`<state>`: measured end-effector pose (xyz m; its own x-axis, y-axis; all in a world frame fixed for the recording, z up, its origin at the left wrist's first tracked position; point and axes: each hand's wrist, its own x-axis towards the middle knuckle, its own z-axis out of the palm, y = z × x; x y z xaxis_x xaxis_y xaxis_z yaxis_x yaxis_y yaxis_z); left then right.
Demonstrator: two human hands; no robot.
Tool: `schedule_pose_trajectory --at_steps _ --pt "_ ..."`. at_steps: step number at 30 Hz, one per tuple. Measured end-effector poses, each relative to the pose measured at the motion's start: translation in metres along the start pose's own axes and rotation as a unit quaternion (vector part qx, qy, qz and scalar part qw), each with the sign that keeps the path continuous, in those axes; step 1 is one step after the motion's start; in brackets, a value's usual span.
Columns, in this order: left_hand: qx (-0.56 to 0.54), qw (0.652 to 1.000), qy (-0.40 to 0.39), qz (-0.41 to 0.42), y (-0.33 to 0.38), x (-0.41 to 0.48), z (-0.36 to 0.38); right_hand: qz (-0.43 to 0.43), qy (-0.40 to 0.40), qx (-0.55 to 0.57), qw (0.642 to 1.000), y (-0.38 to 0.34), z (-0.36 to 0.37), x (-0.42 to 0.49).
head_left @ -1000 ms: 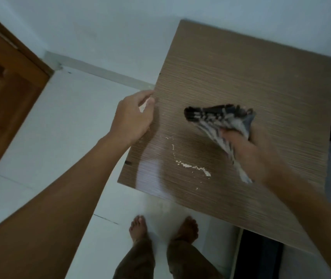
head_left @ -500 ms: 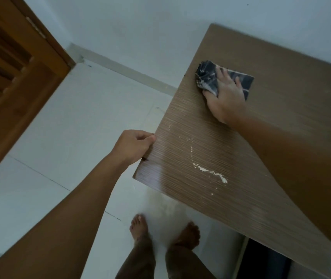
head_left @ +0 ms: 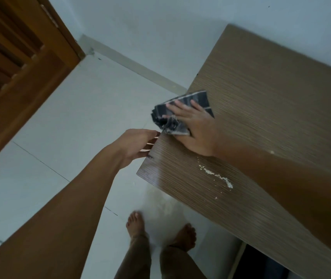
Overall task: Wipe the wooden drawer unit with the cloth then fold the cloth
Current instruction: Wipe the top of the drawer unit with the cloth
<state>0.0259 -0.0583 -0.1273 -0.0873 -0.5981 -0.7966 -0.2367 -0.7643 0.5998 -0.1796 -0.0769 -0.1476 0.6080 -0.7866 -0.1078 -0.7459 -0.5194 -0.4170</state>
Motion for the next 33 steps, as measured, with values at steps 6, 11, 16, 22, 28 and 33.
schedule_pose_trajectory --at_steps 6,11,16,22,28,33 --pt "-0.100 0.994 0.005 -0.043 0.000 -0.009 -0.009 -0.074 0.002 0.041 0.996 -0.031 0.018 -0.036" --pt "0.006 1.000 0.019 -0.009 0.006 -0.015 -0.005 -0.109 -0.048 0.074 0.990 -0.036 0.028 -0.086" --pt "0.180 0.977 0.048 0.099 0.004 -0.018 0.009 -0.080 -0.073 0.139 0.984 -0.032 0.021 -0.130" --pt "0.333 0.912 0.066 0.228 0.003 -0.021 0.035 0.149 0.012 0.400 0.904 -0.042 -0.039 -0.160" --pt "0.402 0.898 0.029 0.178 0.008 -0.019 0.070 0.233 0.136 0.291 0.918 -0.039 -0.113 -0.160" --pt "0.471 0.870 0.020 0.146 0.002 -0.012 0.077 0.358 0.139 0.131 0.914 -0.003 -0.096 -0.166"
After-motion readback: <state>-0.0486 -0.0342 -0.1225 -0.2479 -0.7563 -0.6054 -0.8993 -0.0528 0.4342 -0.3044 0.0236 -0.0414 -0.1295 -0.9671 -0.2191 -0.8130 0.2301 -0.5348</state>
